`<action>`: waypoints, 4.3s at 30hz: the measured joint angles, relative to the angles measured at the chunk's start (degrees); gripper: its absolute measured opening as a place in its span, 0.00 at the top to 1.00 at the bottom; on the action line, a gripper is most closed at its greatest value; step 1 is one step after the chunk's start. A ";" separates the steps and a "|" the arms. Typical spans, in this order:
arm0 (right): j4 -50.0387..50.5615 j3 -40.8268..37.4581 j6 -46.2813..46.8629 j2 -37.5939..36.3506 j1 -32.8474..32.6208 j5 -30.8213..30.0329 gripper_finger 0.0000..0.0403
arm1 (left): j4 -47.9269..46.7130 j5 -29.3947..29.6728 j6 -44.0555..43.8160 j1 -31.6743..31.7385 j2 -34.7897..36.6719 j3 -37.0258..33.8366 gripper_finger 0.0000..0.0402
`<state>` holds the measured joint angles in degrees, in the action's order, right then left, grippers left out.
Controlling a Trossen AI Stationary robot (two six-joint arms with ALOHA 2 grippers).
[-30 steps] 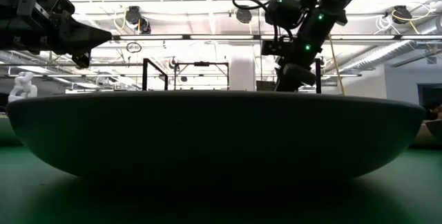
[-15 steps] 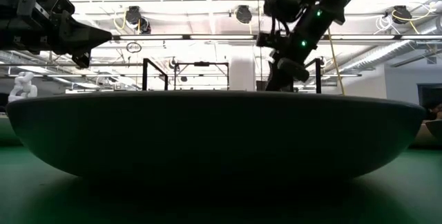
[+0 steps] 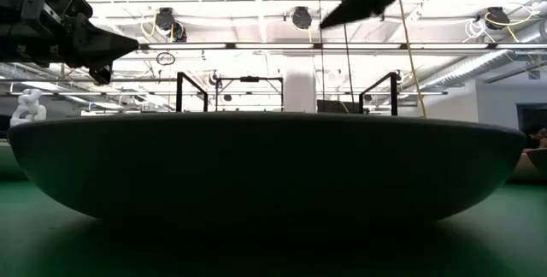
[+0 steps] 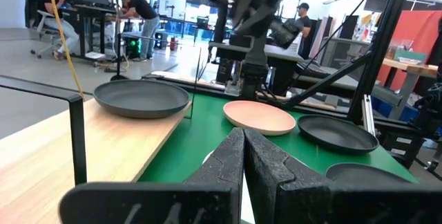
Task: Place and stack plates onto a shelf
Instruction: Stack the green plate on top of the black plate on the shelf
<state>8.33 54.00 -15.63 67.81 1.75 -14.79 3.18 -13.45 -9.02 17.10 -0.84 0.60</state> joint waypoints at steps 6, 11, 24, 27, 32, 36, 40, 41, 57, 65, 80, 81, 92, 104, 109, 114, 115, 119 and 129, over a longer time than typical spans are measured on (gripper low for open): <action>0.04 0.00 1.64 -2.90 -6.82 0.09 0.93 | -0.02 0.00 0.00 0.00 0.00 0.00 0.96; -0.36 -0.36 1.97 -2.93 -11.96 0.06 0.93 | 0.00 0.00 -0.01 0.00 0.00 0.00 0.96; -14.92 -16.55 4.85 -15.10 -16.65 -4.64 0.93 | 2.43 0.00 -0.27 0.00 -0.02 0.00 0.96; -19.79 -21.37 4.01 -19.57 -16.60 -4.68 0.93 | 3.48 0.45 -0.36 0.00 0.00 -0.01 0.96; -25.95 -27.32 1.00 -26.10 -16.60 -4.68 0.93 | 7.10 3.71 -2.32 0.00 -0.02 0.02 0.96; -27.45 -29.86 -0.19 -30.06 -16.60 -4.78 0.93 | 4.93 5.14 -0.21 0.00 -0.87 3.16 0.96; -27.38 -30.55 -0.14 -32.32 -16.60 -6.26 0.93 | -1.56 7.01 1.51 0.00 -5.06 9.36 0.96; -27.37 -30.61 -0.14 -32.69 -16.60 -6.29 0.93 | -2.94 7.13 1.91 0.00 -6.82 11.60 0.96; -25.75 -30.67 -0.12 -32.91 -16.60 -6.19 0.93 | -47.29 16.48 1.77 -8.69 -43.24 50.62 0.96; -25.18 -30.67 -0.25 -32.91 -16.60 -6.17 0.93 | -62.75 19.94 -15.52 -21.24 -52.80 53.38 0.96; -25.18 -30.67 -0.19 -32.91 -16.60 -6.28 0.93 | -61.80 22.97 -40.59 -42.61 -68.95 53.29 0.96; -25.18 -30.67 -0.21 -32.91 -16.60 -6.29 0.93 | -61.27 22.73 -41.63 -42.97 -69.62 53.29 0.96; -25.20 -30.67 -0.49 -32.91 -16.60 -6.34 0.93 | -55.15 22.07 -40.86 -43.35 -73.62 53.27 0.90; -25.20 -30.67 -0.52 -32.91 -16.60 -6.34 0.93 | -55.23 21.82 -47.92 -43.06 -78.60 53.27 0.63; -25.18 -30.67 -1.13 -32.91 -16.58 -6.34 0.93 | -57.26 20.79 -48.95 -43.08 -83.46 53.27 0.62; -25.18 -30.67 -1.13 -32.91 -16.58 -6.34 0.93 | -57.31 19.84 -50.30 -42.99 -86.87 53.24 0.62; -25.19 -30.67 -1.15 -32.91 -16.58 -6.34 0.93 | -57.21 19.64 -50.32 -42.99 -87.35 53.24 0.62; -25.20 -30.67 -1.13 -32.91 -16.58 -6.34 0.93 | -57.09 19.52 -50.47 -42.96 -89.04 53.24 0.62; -25.20 -30.67 -1.13 -32.91 -16.59 -6.36 0.93 | -57.01 19.96 -49.57 -42.04 -92.40 53.32 0.63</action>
<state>-16.86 23.33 -16.75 34.89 -14.84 -21.15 -53.83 6.51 -58.59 -24.93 -93.24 53.92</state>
